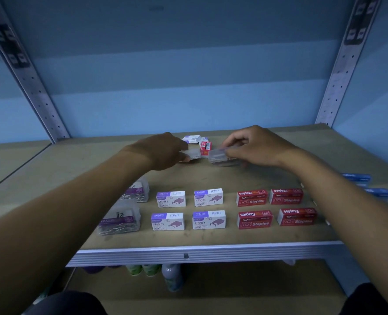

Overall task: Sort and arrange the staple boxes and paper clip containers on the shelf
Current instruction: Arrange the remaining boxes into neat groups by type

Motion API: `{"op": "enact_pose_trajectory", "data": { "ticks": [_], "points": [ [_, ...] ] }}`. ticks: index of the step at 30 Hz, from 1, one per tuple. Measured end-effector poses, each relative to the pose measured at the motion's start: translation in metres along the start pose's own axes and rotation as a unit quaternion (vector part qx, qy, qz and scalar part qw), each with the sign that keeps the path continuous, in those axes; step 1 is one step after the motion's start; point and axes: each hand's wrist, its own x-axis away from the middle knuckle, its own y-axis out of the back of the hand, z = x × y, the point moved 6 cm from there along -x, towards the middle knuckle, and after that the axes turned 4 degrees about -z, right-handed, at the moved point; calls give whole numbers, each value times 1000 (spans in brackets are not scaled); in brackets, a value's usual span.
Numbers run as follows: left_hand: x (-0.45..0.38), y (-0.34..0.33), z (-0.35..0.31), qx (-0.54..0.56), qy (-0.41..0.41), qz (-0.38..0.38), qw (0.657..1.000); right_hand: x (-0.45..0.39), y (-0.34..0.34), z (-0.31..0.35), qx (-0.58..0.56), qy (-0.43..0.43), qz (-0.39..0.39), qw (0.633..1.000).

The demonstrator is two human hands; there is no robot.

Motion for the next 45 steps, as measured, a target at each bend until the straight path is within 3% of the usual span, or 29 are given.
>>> {"op": "enact_pose_trajectory", "data": {
  "ticks": [8,17,32,45],
  "points": [
    [12,12,-2,42,-32,57,997,13,-4,-8,-60,-47,8,997],
    [18,7,-2,100,-31,87,991,24,-3,-6,-21,-41,10,999],
    [15,14,-12,124,-38,-14,991,30,8,-6,4,-33,-42,999],
    [37,19,23,140,-6,-41,989,15,-13,28,-26,-22,-49,998]
  ]
}}
